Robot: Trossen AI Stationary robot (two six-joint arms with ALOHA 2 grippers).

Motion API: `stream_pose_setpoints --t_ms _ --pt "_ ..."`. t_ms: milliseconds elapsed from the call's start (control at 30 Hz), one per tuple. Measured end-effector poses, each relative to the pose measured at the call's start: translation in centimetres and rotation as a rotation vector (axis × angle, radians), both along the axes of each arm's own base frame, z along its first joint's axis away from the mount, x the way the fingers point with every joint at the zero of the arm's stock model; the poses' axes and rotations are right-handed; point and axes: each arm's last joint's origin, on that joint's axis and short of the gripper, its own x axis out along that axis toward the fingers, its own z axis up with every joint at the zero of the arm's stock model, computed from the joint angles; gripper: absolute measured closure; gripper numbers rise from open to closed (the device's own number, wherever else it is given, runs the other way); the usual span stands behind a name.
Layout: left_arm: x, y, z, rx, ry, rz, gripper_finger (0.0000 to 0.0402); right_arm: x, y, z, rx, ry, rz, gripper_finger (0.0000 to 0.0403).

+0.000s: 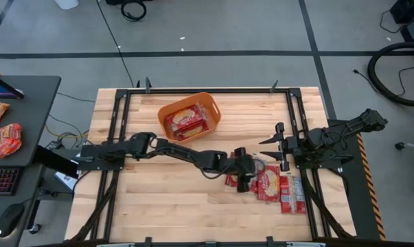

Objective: Sort popcorn bags into baskets
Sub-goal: Put the popcorn bag into the orange bin

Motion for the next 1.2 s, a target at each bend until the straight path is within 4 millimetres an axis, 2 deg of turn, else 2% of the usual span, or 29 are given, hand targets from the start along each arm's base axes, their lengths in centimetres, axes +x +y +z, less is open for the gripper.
stream_pose_setpoints --t_ms 133,400,533,700,867,1067,1200 --pt "1.4 0.1 0.3 0.013 -0.060 -0.014 0.0231 0.0 0.0 0.0 -0.003 0.003 -0.008 0.0239" --pt "2.5 -0.8 -1.7 0.043 -0.073 -0.049 0.0235 0.0 0.0 0.0 -0.010 0.001 -0.009 0.0239" --pt "2.4 -0.7 -4.3 0.057 0.006 -0.047 0.0235 0.0 0.0 0.0 -0.010 0.002 -0.009 0.0239" --pt "1.7 -0.6 -5.3 0.082 0.136 -0.050 0.0235 0.0 0.0 0.0 -0.011 0.003 -0.009 0.0239" --pt "-0.1 -0.9 -4.0 0.105 0.314 -0.031 0.0235 0.0 0.0 -0.1 -0.011 0.006 -0.009 0.0239" --pt "-3.6 -1.8 -1.8 0.248 0.559 0.033 0.0235 0.0 0.0 -0.1 -0.006 0.008 -0.008 0.0239" --pt "-5.7 -2.2 0.4 0.244 0.652 0.078 0.0235 0.0 0.0 -0.1 -0.009 0.008 -0.007 0.0239"
